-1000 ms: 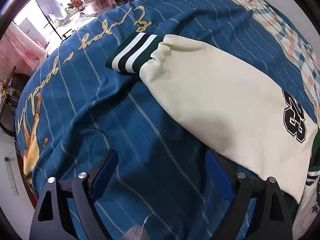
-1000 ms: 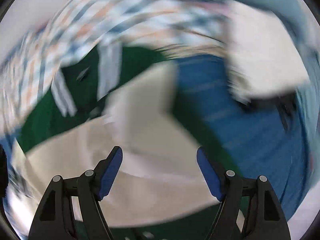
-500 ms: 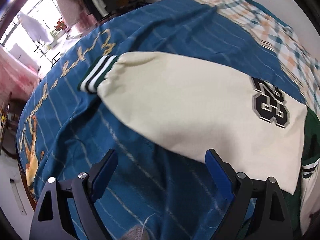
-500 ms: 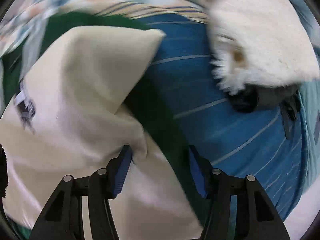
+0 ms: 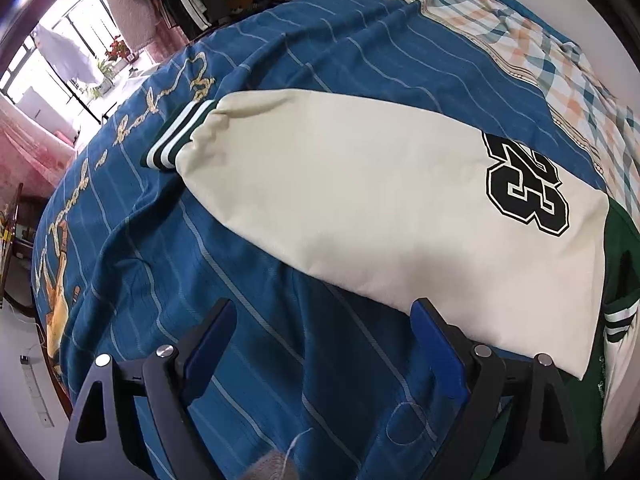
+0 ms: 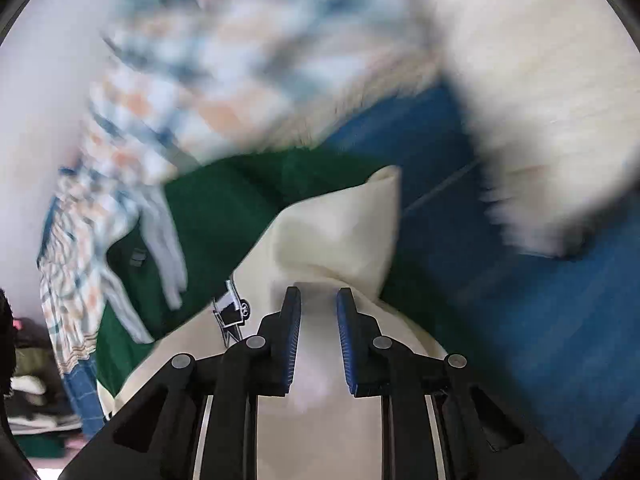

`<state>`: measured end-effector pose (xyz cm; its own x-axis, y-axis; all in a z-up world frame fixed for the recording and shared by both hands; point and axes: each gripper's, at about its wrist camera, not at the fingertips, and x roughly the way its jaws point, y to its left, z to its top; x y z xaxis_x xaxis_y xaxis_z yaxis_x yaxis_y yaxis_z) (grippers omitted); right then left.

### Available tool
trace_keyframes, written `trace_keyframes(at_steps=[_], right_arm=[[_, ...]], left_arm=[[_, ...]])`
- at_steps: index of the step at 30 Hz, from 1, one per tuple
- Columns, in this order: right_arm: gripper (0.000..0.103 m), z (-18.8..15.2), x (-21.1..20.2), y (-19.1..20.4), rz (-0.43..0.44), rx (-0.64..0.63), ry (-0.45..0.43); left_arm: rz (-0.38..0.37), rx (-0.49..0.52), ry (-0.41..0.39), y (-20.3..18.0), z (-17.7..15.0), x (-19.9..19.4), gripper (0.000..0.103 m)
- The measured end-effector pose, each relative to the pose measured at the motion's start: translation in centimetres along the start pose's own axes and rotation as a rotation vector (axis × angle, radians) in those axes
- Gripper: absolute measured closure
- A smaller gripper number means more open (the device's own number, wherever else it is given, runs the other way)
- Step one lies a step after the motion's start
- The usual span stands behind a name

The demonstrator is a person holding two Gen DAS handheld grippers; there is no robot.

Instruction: Fold large clothes

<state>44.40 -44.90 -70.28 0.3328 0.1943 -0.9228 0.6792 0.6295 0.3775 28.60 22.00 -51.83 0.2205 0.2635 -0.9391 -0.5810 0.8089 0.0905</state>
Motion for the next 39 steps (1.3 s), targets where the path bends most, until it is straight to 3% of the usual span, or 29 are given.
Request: trace_keyframes(at_steps=[2,5,7,9,11,14,18,22,23,24,27,28,29,31,34,37,38,39], right_arm=[[0.083,0.4,2.0,-0.4,0.006,0.05,0.032],[0.082,-0.5,-1.4,0.3,0.029,0.03,0.014],[0.071,-2.8,-5.2,0.6,0.072,0.006,-0.056],[0.05,-5.8,-8.2,1.1,0.071,-0.04,-0.091],[0.049,-9.4,-9.3,1.7,0.04,-0.094,-0.066],[0.049,-14.6,-8.2,3.4,0.026,-0.181,0.03],[0.049,-21.6,-4.7,7.7,0.036,-0.292,0.111],[0.049,-26.6,-1.7,13.3,0.049,-0.387,0.136],[0.049,-27.7,-1.2,15.2,0.045,-0.431,0.123],[0.049,-28.7,-1.3,16.5,0.059,-0.459,0.114],[0.049,-29.1,-0.4,21.5,0.131,-0.49,0.107],[0.049,-29.1,0.3,22.9,0.146,-0.491,0.1],[0.049,-29.1,1.2,24.3,0.146,-0.495,0.099],[0.052,-28.8,3.4,26.2,0.15,-0.484,0.138],[0.056,-29.3,6.3,27.0,0.173,-0.457,0.295],[0.056,-29.3,6.0,28.2,0.132,-0.53,0.298],[0.053,-29.2,5.4,28.3,0.098,-0.56,0.281],[0.04,-29.1,4.6,28.2,0.038,-0.592,0.241]], left_arm=[[0.005,-0.003,-0.004,0.3,0.1,0.1,0.014],[-0.016,-0.041,0.011,1.4,0.1,0.6,0.014],[-0.044,-0.08,0.035,2.3,-0.1,1.1,0.014],[-0.067,-0.13,0.062,3.3,-0.2,1.8,0.014],[-0.111,-0.202,0.093,4.6,-0.4,2.8,0.014],[-0.209,-0.329,0.118,6.4,-0.1,4.7,0.014],[-0.268,-0.503,0.11,8.5,1.4,7.8,0.014],[-0.222,-0.638,0.045,9.9,4.1,8.9,0.014],[-0.201,-0.646,0.024,10.1,4.9,8.7,0.019],[-0.174,-0.642,0.005,10.1,5.6,8.5,0.041],[-0.115,-0.579,-0.011,9.8,7.8,7.6,0.089],[-0.114,-0.552,-0.027,9.8,8.3,7.1,0.094],[-0.129,-0.521,-0.056,9.8,8.6,6.3,0.099],[-0.122,-0.461,-0.1,9.5,9.2,4.3,0.099],[-0.094,-0.365,-0.179,8.9,9.8,0.7,0.1],[-0.056,-0.238,-0.274,7.1,10.2,-3.6,0.1],[-0.044,-0.197,-0.304,6.3,10.4,-4.8,0.1],[-0.034,-0.155,-0.337,5.6,10.6,-6.2,0.1]])
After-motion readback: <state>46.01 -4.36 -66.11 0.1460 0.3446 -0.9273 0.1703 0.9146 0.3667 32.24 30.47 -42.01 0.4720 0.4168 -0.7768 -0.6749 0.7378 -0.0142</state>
